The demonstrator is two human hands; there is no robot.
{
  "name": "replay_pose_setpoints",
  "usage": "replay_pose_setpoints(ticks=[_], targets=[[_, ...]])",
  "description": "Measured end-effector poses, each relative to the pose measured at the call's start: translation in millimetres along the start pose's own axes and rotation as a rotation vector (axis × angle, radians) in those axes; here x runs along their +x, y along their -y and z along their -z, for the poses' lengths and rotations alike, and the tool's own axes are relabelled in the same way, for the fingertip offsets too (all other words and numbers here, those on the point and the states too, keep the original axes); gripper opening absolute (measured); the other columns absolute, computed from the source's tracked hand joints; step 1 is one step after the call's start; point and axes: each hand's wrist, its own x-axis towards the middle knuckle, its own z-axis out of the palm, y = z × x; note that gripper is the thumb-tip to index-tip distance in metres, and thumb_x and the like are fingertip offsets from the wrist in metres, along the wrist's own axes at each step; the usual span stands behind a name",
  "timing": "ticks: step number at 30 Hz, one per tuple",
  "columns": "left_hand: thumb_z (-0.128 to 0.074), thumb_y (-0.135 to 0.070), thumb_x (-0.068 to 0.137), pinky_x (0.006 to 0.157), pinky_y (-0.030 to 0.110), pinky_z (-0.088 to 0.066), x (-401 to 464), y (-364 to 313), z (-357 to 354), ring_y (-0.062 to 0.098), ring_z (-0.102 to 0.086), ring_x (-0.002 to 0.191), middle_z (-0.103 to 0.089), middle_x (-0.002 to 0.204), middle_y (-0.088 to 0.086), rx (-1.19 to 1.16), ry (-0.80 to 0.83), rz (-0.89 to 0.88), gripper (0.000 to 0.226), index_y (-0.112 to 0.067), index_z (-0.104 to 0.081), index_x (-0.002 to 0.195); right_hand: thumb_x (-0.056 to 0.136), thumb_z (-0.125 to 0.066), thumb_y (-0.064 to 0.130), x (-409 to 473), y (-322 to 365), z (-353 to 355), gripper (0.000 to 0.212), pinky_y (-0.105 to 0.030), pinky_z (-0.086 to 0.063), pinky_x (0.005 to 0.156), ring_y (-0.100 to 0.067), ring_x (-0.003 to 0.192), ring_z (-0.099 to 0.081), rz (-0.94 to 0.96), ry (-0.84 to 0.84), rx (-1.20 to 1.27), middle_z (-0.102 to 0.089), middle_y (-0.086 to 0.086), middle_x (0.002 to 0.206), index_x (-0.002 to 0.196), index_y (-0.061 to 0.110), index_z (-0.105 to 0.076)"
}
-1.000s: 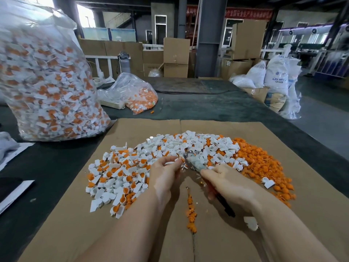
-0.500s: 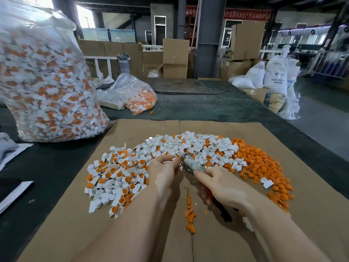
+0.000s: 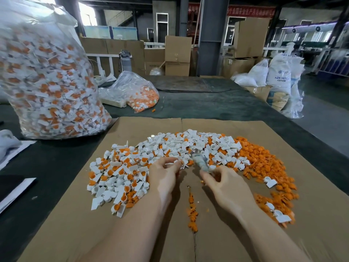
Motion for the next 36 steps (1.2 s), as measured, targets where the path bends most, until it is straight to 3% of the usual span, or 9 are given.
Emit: replay_pose_setpoints(ticks=[2, 5, 10, 14, 17, 21, 25, 30, 36], targets=[[-0.063, -0.01, 0.088, 0.073, 0.025, -0.054, 0, 4, 1, 0.012, -0.069, 0.079, -0.07, 0.088, -0.003, 0.196, 0.019, -0.113, 0.016, -0.017, -0.07, 0.101, 0.089, -0.041, 0.06, 3, -6, -4, 0.037, -0.023, -0.036, 0.061, -0.01, 0.079, -0.049, 0.01, -0.11, -0.206, -0.053, 0.008, 0.086, 0.092, 0.022, -0.045], [-0.058, -0.014, 0.092, 0.096, 0.023, -0.04, -2, 8, 2, 0.009, -0.056, 0.11, -0.064, 0.112, -0.008, 0.377, 0.063, -0.208, 0.023, -0.022, -0.07, 0.11, 0.089, -0.039, 0.061, 6, -15, -12, 0.044, -0.024, -0.041, 0.079, -0.013, 0.102, -0.051, 0.039, -0.202, -0.455, -0.056, 0.004, 0.107, 0.105, 0.021, -0.047], [-0.056, -0.016, 0.093, 0.094, 0.018, -0.035, -4, 10, 6, 0.003, -0.052, 0.108, -0.062, 0.122, -0.006, 0.456, 0.103, -0.283, 0.026, -0.024, -0.066, 0.117, 0.084, -0.038, 0.069, 5, -19, -20, 0.067, -0.037, -0.028, 0.103, -0.021, 0.122, -0.041, 0.03, -0.261, -0.635, -0.049, -0.001, 0.13, 0.129, 0.02, -0.046], [-0.056, -0.015, 0.093, 0.102, 0.028, -0.043, -6, 11, 8, 0.009, -0.057, 0.112, -0.064, 0.121, -0.003, 0.465, 0.14, -0.295, 0.027, -0.024, -0.065, 0.118, 0.077, -0.074, 0.03, 2, -10, -27, 0.037, -0.048, -0.042, 0.087, -0.03, 0.1, -0.058, 0.239, -0.452, -0.353, -0.064, -0.01, 0.106, 0.108, 0.011, -0.067], [-0.057, -0.016, 0.093, 0.102, 0.032, -0.043, -8, 11, 8, 0.012, -0.058, 0.112, -0.065, 0.117, -0.002, 0.47, 0.146, -0.288, 0.024, -0.026, -0.066, 0.113, 0.074, -0.076, 0.009, -2, -6, -34, 0.018, -0.044, -0.047, 0.074, -0.029, 0.086, -0.061, 0.404, -0.494, -0.162, -0.065, -0.009, 0.091, 0.092, 0.009, -0.07], [-0.058, -0.014, 0.092, 0.096, 0.027, -0.046, -9, 12, 7, 0.011, -0.061, 0.102, -0.067, 0.101, -0.003, 0.515, 0.169, -0.312, 0.022, -0.024, -0.066, 0.11, 0.076, -0.075, 0.006, -5, -3, -38, 0.016, -0.039, -0.05, 0.069, -0.024, 0.081, -0.06, 0.567, -0.415, -0.054, -0.064, -0.004, 0.086, 0.092, 0.011, -0.071], [-0.058, -0.015, 0.092, 0.081, 0.015, -0.044, -9, 13, 6, 0.007, -0.061, 0.092, -0.065, 0.092, -0.006, 0.571, 0.167, -0.346, 0.022, -0.023, -0.065, 0.111, 0.077, -0.075, 0.009, -4, -3, -37, 0.009, -0.037, -0.05, 0.067, -0.022, 0.078, -0.059, 0.583, -0.431, -0.036, -0.063, -0.003, 0.082, 0.084, 0.011, -0.071], [-0.053, -0.016, 0.095, 0.075, 0.004, -0.033, -6, 7, 10, 0.001, -0.051, 0.098, -0.058, 0.103, -0.014, 0.635, 0.027, -0.405, 0.024, -0.021, -0.063, 0.116, 0.077, -0.073, 0.006, -6, -6, -36, 0.005, -0.033, -0.05, 0.069, -0.021, 0.077, -0.057, 0.572, -0.457, 0.005, -0.061, -0.004, 0.08, 0.079, 0.007, -0.069], [-0.051, -0.013, 0.095, 0.089, 0.029, -0.038, 18, -28, 49, 0.021, -0.051, 0.103, -0.059, 0.101, 0.0, 0.93, -0.311, -0.628, 0.02, -0.014, -0.068, 0.105, 0.075, -0.074, 0.002, -7, -5, -36, 0.006, -0.032, -0.051, 0.067, -0.022, 0.077, -0.057, 0.572, -0.451, 0.0, -0.06, -0.006, 0.079, 0.076, 0.005, -0.069]])
